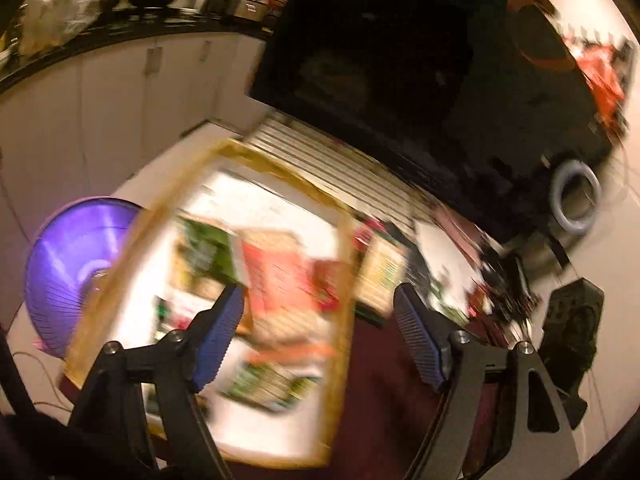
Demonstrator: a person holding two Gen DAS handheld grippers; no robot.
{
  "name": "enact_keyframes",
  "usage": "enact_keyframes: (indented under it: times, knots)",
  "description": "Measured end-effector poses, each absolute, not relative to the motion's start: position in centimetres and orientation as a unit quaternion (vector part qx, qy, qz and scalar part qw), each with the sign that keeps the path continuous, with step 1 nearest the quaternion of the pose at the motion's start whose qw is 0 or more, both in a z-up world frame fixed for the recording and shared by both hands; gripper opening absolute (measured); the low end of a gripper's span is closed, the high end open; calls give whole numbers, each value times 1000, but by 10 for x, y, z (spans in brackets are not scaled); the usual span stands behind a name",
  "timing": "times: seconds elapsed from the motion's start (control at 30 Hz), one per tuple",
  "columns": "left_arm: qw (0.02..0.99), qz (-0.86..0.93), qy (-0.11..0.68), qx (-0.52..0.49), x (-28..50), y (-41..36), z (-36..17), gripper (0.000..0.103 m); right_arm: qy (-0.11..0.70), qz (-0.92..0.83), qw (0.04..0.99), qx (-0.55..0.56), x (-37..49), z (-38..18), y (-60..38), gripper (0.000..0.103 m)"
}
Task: Organize snacks
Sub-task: 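Grasp the WEIDAN cracker pack with the left gripper while the right grasps a green chip bag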
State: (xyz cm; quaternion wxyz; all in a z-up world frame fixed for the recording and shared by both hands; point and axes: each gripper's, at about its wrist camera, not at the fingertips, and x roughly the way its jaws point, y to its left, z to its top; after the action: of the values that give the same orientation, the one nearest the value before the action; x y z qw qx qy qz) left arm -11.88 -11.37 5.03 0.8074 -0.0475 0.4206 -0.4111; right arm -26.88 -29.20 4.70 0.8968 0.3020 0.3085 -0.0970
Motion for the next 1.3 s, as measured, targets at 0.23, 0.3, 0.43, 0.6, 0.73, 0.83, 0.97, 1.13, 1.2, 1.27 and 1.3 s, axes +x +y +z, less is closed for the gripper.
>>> enact_keyframes:
  times: [0.23, 0.3, 0.43, 0.6, 0.73, 0.83, 0.97, 1.13, 1.2, 1.27, 1.3]
  knots:
    - [781, -451, 432, 12, -166, -162, 41, 78, 295, -150, 882, 335, -339, 35, -327, 47]
    - [780, -453, 431, 27, -174, -173, 40, 78, 290, -163, 879, 342, -350, 31, -336, 52]
    - [780, -448, 435, 39, -178, -188, 36, 78, 289, -176, 869, 362, -359, 21, -355, 56]
    - [789, -437, 428, 58, -174, -205, 36, 77, 297, -190, 849, 393, -349, 9, -385, 56]
    - [789, -426, 438, 63, -161, -220, 29, 77, 312, -229, 844, 371, -329, 11, -401, 56]
    - [792, -414, 442, 76, -150, -238, 24, 77, 328, -236, 836, 372, -319, 5, -409, 57]
    - [803, -396, 431, 113, -136, -267, 17, 76, 340, -245, 840, 343, -309, 3, -402, 57]
    - [797, -373, 442, 176, -123, -296, -6, 61, 354, -274, 844, 296, -304, 3, -387, 48]
    - [802, -370, 431, 184, -124, -298, -8, 59, 352, -273, 846, 293, -307, 2, -383, 43]
    - [794, -375, 439, 192, -126, -299, -11, 50, 347, -268, 849, 295, -310, 2, -381, 38]
    - [792, -376, 441, 190, -127, -298, -11, 50, 346, -267, 849, 298, -311, 3, -380, 38]
